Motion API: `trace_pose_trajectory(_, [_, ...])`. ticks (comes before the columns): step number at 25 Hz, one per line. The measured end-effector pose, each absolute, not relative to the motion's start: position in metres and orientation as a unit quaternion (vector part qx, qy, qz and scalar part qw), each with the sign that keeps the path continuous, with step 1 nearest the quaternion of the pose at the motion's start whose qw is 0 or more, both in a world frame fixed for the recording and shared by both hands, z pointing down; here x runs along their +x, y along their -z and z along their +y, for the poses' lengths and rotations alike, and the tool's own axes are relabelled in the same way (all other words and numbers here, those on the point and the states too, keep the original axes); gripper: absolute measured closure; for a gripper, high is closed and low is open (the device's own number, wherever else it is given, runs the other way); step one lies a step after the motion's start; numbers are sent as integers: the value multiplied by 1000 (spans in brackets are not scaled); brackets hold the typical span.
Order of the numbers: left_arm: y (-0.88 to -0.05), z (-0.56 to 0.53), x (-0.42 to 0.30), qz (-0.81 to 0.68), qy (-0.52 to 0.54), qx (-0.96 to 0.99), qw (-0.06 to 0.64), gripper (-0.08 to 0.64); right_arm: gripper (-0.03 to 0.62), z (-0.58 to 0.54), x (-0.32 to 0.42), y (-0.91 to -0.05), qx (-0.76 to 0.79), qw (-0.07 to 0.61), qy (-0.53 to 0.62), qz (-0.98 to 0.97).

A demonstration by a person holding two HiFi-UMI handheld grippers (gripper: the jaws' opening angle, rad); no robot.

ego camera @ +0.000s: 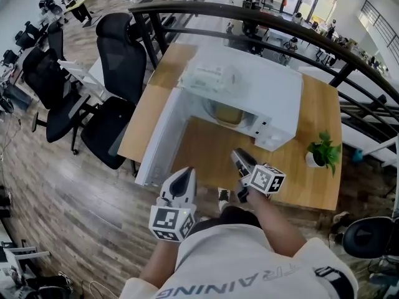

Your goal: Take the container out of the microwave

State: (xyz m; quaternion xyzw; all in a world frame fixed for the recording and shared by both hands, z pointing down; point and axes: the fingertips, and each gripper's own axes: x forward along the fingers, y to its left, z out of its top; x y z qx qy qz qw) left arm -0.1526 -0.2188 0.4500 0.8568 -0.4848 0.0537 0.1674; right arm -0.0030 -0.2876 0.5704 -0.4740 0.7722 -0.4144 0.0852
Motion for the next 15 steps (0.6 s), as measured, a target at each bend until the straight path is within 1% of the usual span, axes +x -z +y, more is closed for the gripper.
trace_pose_trajectory(2, [-454,-227,-149,-483,-59,857,171,529,418,-302,1,-582,-478,114,442,751])
trace_pose_trajectory(5, [-459,-236,-145,-480,-69,857,175,529,364,-323,5,-599,-485,164,477,714])
trace_pose_trajectory(11, [-468,-244,-140,-480,-94,853,179,528,306,-360,16,-630,-479,313,549,609])
trace_pose_trajectory(15, [-476,-247,-135,-478,-104,852,189,528,280,-381,31,-646,-474,392,571,544])
